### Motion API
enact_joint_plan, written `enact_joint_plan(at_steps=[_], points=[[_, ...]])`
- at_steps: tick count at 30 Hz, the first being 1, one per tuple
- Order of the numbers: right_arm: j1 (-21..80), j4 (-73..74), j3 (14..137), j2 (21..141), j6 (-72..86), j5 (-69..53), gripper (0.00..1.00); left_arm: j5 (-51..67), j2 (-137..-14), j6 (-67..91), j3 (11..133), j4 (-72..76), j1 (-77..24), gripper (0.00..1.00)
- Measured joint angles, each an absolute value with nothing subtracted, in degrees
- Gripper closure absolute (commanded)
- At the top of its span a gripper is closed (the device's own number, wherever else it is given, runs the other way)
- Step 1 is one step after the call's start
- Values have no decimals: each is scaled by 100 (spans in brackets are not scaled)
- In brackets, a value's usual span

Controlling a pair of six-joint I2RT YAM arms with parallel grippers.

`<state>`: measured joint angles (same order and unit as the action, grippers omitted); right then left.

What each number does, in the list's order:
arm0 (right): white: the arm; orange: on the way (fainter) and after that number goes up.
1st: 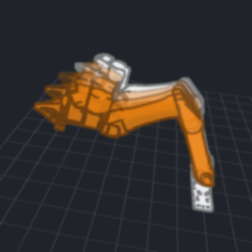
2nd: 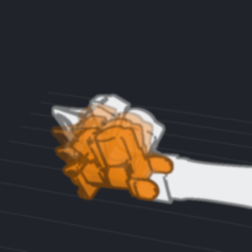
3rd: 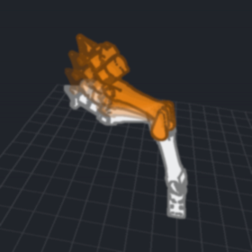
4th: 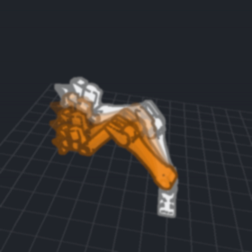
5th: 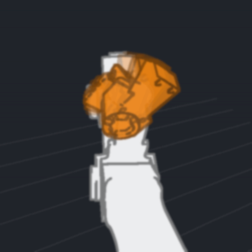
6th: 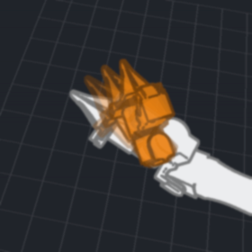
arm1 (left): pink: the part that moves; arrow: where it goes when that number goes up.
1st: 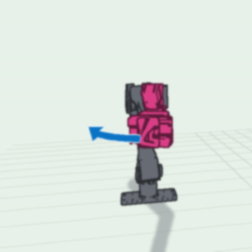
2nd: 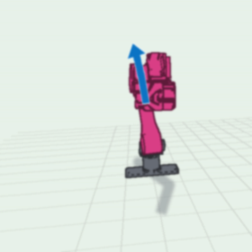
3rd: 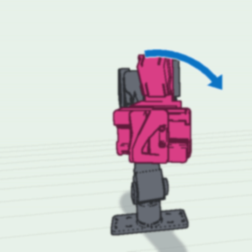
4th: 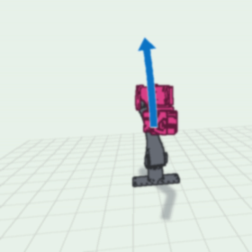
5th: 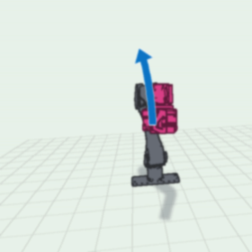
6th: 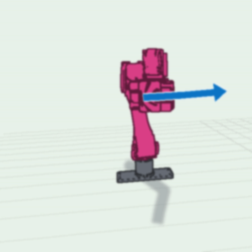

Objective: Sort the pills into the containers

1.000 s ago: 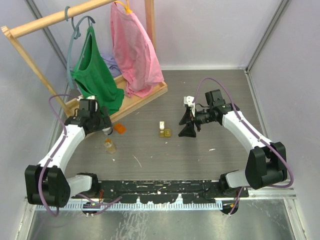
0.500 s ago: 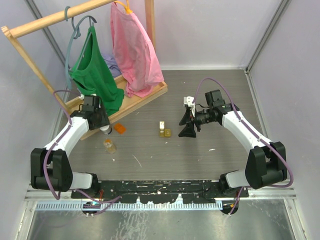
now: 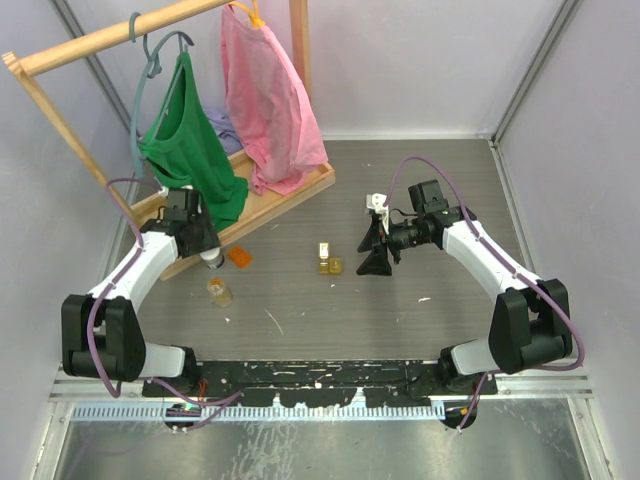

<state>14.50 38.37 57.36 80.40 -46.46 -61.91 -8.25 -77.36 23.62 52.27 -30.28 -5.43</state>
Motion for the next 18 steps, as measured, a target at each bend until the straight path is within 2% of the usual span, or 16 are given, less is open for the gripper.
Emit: enact_joint_plan(at_steps=[3,11,14,18], points=[[1450,3848,5736,8040,-4659,-6206,29,-762,-7760,2375,5227,-3028,-545,60],[1450,3892,5736,8040,-4685,-6222,29,-611,-7741,2381,5236,-3076,-545,93],[1450,3905,5736,8040,-4722,-6237,29,-523,-7583,2423,5234,-3205,-548,100],[1450,3916,5736,8040,-4807,-6294,29,-410,-7043,2488,5201,-3371,-567,100]])
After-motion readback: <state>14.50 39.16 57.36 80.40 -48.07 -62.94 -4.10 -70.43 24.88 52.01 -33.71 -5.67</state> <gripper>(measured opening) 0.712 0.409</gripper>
